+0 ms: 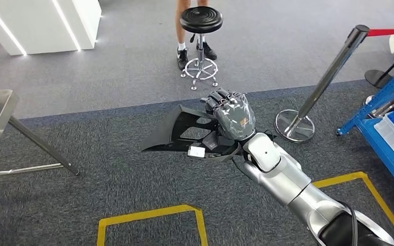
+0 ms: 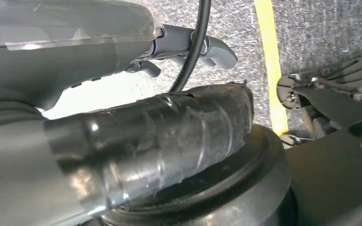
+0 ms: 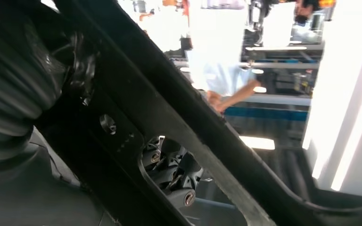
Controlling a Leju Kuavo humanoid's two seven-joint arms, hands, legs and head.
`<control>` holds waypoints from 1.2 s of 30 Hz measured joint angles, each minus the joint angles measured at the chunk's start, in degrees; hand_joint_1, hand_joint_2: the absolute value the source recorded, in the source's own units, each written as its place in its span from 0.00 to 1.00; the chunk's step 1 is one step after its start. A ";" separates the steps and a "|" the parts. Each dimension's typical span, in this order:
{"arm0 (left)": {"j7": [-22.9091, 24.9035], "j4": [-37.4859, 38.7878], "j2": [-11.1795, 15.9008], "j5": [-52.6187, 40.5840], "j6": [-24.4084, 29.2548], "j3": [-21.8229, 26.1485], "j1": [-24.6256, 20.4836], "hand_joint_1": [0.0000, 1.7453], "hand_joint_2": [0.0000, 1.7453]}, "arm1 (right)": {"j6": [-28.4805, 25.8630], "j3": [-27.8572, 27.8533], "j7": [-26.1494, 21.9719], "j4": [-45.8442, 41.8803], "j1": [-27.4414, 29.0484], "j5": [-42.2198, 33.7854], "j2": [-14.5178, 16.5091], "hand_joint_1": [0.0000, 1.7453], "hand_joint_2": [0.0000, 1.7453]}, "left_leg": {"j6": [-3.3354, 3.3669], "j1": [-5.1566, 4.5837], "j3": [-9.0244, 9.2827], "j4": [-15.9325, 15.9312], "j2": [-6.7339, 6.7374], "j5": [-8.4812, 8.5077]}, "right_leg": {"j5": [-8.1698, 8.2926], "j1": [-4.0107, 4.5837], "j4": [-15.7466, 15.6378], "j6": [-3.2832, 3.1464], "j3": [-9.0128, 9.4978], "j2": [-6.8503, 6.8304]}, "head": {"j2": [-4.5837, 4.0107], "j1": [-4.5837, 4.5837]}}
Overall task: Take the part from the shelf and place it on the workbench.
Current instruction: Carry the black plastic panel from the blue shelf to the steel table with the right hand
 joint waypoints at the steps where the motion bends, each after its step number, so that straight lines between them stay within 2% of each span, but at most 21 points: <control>1: 0.00 0.00 0.01 -0.01 0.00 0.01 0.02 0.00 0.00 | 0.00 0.10 0.02 0.02 -0.05 0.00 0.01 1.00 1.00 | 0.63 -0.36 -0.15 -0.03 -0.58 0.08 | -0.01 -0.01 -0.08 0.47 0.13 -0.58 | 0.01 0.01; 2: 0.00 0.00 0.01 -0.01 0.00 0.01 0.03 0.00 0.00 | 0.00 0.22 0.02 0.03 -0.05 0.00 0.02 1.00 1.00 | 1.25 -0.36 -0.15 -0.47 -1.19 0.09 | -0.17 -0.15 -0.13 0.93 0.21 -0.94 | 0.01 0.01; 4: 0.01 0.00 0.01 -0.02 0.00 0.00 0.03 0.00 0.00 | 0.00 0.37 0.03 0.08 -0.11 0.00 0.07 1.00 1.00 | 2.30 -0.34 0.05 -1.21 -2.55 0.36 | -1.51 -0.52 1.47 1.41 -0.41 1.11 | 0.01 0.01; 6: 0.00 0.00 0.02 -0.02 0.02 0.00 0.01 0.00 0.00 | 0.01 0.42 0.09 0.23 -0.09 0.00 0.09 1.00 1.00 | 3.13 -0.48 0.21 -1.54 -3.82 0.55 | -4.69 -0.61 7.62 1.26 -3.35 4.92 | 0.00 0.02; 8: -0.01 0.00 0.05 -0.02 0.05 0.01 -0.04 0.00 0.00 | 0.03 0.45 0.15 0.51 0.06 0.00 0.07 1.00 1.00 | 3.59 -0.93 0.21 -1.40 -5.30 0.50 | -7.17 -0.40 15.05 0.99 -7.52 6.50 | 0.00 0.01; 9: -0.02 0.00 0.06 -0.02 0.07 0.01 -0.05 0.00 0.00 | 0.04 0.47 0.16 0.65 0.12 0.00 0.07 1.00 1.00 | 3.72 -1.16 0.22 -1.25 -6.18 0.44 | -6.97 -0.28 16.70 0.83 -8.78 6.70 | 0.00 0.01; 10: -0.02 0.00 0.06 -0.02 0.07 0.01 -0.09 0.00 0.00 | 0.04 0.49 0.16 0.73 0.15 0.00 0.07 1.00 1.00 | 3.81 -1.35 0.23 -1.02 -7.09 0.34 | -5.54 -0.14 16.02 0.58 -8.95 6.84 | 0.01 0.00; 11: -0.04 0.00 0.05 -0.02 0.06 0.01 -0.11 0.00 0.00 | 0.04 0.50 0.16 0.78 0.13 0.00 0.07 1.00 1.00 | 3.84 -1.46 0.26 -0.71 -7.98 0.18 | -3.19 0.00 13.17 0.25 -8.08 7.18 | 0.01 0.01; 13: -0.10 0.00 -0.01 -0.02 0.01 0.01 -0.09 0.00 0.00 | 0.05 0.50 0.16 0.83 -0.02 0.00 0.07 1.00 1.00 | 3.73 -1.51 0.02 0.01 -9.55 -0.15 | 0.83 0.19 5.81 -0.43 -5.37 9.53 | 0.00 0.01; 15: -0.16 0.00 -0.09 -0.02 -0.06 0.01 -0.01 0.00 0.00 | 0.08 0.51 0.18 0.89 -0.20 0.00 0.04 1.00 1.00 | 3.30 -1.38 -0.58 0.41 -10.88 -0.16 | 1.87 0.30 2.39 -0.70 -4.04 11.20 | -0.01 0.04; 17: -0.16 0.00 -0.08 -0.01 -0.10 0.01 0.15 0.00 0.00 | 0.10 0.56 0.20 0.91 -0.51 0.00 0.02 1.00 1.00 | 2.68 -1.29 -0.97 0.31 -12.20 0.09 | 1.89 0.32 1.91 -0.79 -3.73 10.31 | 0.01 0.05; 19: -0.09 0.00 -0.03 0.02 -0.12 0.01 0.31 0.00 0.00 | 0.16 0.63 0.16 0.83 -1.00 0.03 0.03 1.00 1.00 | 2.17 -1.50 -1.35 1.17 -10.79 -0.58 | 2.19 0.01 0.88 -1.25 -2.99 8.83 | 0.01 0.03; 22: -0.01 0.00 -0.03 0.04 -0.16 0.01 0.21 0.00 0.00 | 0.27 0.68 0.12 0.69 -1.59 0.09 0.00 1.00 1.00 | 1.20 -1.13 -5.59 9.86 -5.41 -5.13 | 2.41 -0.15 -0.17 -1.77 -2.04 6.29 | 0.01 0.00; 24: 0.01 0.00 -0.04 0.04 -0.20 0.01 0.15 0.00 0.00 | 0.30 0.72 0.12 0.70 -1.74 0.10 -0.04 1.00 1.00 | 0.47 -0.33 -8.68 15.42 -4.41 -6.77 | 2.26 -0.17 -0.18 -1.66 -1.97 4.65 | 0.00 0.01; 25: 0.05 0.00 -0.04 0.04 -0.22 0.01 0.19 0.00 0.00 | 0.32 0.78 0.12 0.71 -1.78 0.10 -0.06 1.00 1.00 | 0.12 0.07 -8.86 15.49 -4.20 -6.12 | 2.15 -0.23 -0.15 -1.52 -1.93 3.88 | 0.00 0.01; 27: 0.18 0.00 -0.04 0.04 -0.26 0.00 0.30 0.00 0.00 | 0.39 0.96 0.12 0.69 -1.95 0.10 -0.07 1.00 1.00 | -0.45 0.69 -5.65 9.14 -2.95 -2.37 | 1.79 -0.43 0.04 -0.97 -1.71 2.56 | 0.00 0.01; 29: 0.25 0.00 -0.08 0.05 -0.33 0.00 0.25 0.00 0.00 | 0.52 1.08 0.17 0.63 -2.30 0.07 -0.15 1.00 1.00 | -0.39 0.55 -1.94 2.09 -0.93 0.18 | 1.26 -0.36 0.41 -0.14 -1.52 1.48 | 0.00 0.06; 31: 0.25 0.00 -0.10 0.07 -0.45 0.01 0.18 0.00 0.00 | 0.74 1.22 0.29 0.58 -2.73 0.01 -0.25 1.00 1.00 | 0.39 -0.02 -1.05 0.13 -0.69 0.32 | 0.94 -0.23 0.52 0.65 -1.28 0.54 | 0.00 0.13; 33: 0.25 0.00 -0.08 0.07 -0.50 0.01 0.23 0.00 0.00 | 0.92 1.43 0.38 0.53 -3.07 -0.04 -0.28 1.00 1.00 | 1.40 -0.20 -0.97 -0.16 -1.99 0.45 | 0.70 -0.56 0.38 1.40 -0.84 -0.27 | 0.01 0.14; 34: 0.24 0.00 -0.07 0.07 -0.51 0.01 0.25 0.00 0.00 | 0.99 1.53 0.40 0.46 -3.21 -0.05 -0.31 1.00 1.00 | 1.88 -0.22 -0.76 -0.39 -2.59 0.53 | 0.15 -0.83 0.89 1.69 -0.85 0.40 | 0.01 0.14; 36: 0.24 0.00 0.01 0.07 -0.51 0.01 0.16 0.00 0.00 | 1.13 1.64 0.44 0.32 -3.51 -0.15 -0.50 1.00 1.00 | 2.77 -0.14 -0.37 -0.80 -3.77 0.71 | -2.55 -1.08 5.35 1.79 -2.72 3.37 | 0.01 0.14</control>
